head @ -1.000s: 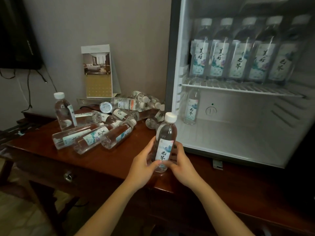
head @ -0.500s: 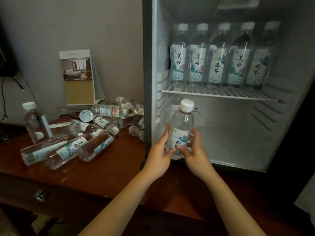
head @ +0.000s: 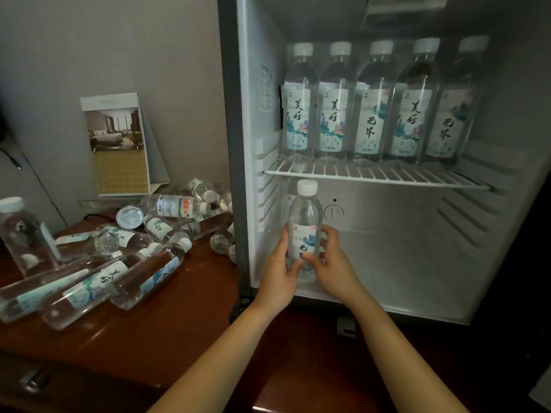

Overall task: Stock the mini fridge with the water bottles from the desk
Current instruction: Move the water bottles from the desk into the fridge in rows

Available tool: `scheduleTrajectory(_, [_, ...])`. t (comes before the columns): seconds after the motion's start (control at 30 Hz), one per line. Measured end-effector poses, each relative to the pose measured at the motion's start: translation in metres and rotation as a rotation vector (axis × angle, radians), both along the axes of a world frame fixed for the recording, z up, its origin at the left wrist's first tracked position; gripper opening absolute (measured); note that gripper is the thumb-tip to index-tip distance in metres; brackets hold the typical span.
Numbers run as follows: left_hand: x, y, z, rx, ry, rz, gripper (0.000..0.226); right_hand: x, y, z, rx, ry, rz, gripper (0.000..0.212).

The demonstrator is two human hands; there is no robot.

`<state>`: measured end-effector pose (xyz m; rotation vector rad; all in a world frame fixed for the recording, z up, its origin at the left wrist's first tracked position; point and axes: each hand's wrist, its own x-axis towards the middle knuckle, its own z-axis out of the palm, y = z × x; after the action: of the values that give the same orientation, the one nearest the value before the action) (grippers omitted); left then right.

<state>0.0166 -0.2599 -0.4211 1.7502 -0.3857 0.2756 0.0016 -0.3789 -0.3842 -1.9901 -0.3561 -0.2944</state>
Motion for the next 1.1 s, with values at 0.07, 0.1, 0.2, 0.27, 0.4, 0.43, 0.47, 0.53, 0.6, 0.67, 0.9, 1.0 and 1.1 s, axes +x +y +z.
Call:
scheduleTrajectory(0.07, [0.008,-0.003,-0.001,0.059,-0.025,0.110,0.067,0.009,0.003,0.001,-0.002,-0.003,-0.010,0.055])
scheduleTrajectory(0.1, [0.011,-0.004,-0.002,0.091,-0.035,0.184,0.063,0.014,0.005,0.002,-0.001,0.002,-0.014,0.056])
scheduleTrajectory(0.2, [0.016,-0.006,-0.002,0.135,-0.052,0.353,0.054,0.027,0.009,0.003,-0.005,0.032,-0.023,0.054])
scheduleTrajectory(0.27, [0.018,-0.006,-0.002,0.145,-0.065,0.386,0.053,0.036,0.012,0.003,-0.002,0.049,-0.030,0.056])
scheduleTrajectory(0.4, [0.023,-0.003,-0.004,0.158,-0.090,0.365,0.061,0.048,0.018,0.004,0.010,0.072,-0.047,0.066])
scheduleTrajectory(0.43, [0.025,-0.002,-0.005,0.159,-0.089,0.359,0.063,0.051,0.020,0.004,0.010,0.078,-0.057,0.068])
scheduleTrajectory(0.47, [0.027,-0.001,-0.005,0.165,-0.087,0.354,0.065,0.054,0.021,0.002,0.008,0.077,-0.068,0.068])
scheduleTrajectory(0.53, [0.031,0.000,-0.005,0.181,-0.075,0.350,0.069,0.061,0.024,0.000,0.001,0.066,-0.091,0.068])
scheduleTrajectory(0.6, [0.031,0.000,-0.004,0.191,-0.058,0.343,0.072,0.064,0.027,-0.002,0.000,0.054,-0.114,0.066])
scheduleTrajectory(0.67, [0.030,0.000,-0.003,0.199,-0.043,0.335,0.073,0.067,0.030,-0.004,-0.006,0.043,-0.127,0.064])
scheduleTrajectory(0.9, [0.031,-0.003,0.000,0.211,-0.009,0.319,0.073,0.072,0.026,-0.004,-0.083,0.007,-0.104,0.053])
scheduleTrajectory(1.0, [0.032,-0.003,-0.001,0.224,0.010,0.315,0.075,0.074,0.026,-0.004,-0.071,-0.031,-0.056,0.057])
scheduleTrajectory(1.1, [0.032,-0.003,0.002,0.245,0.008,0.312,0.075,0.073,0.027,-0.003,-0.029,0.009,-0.014,0.063])
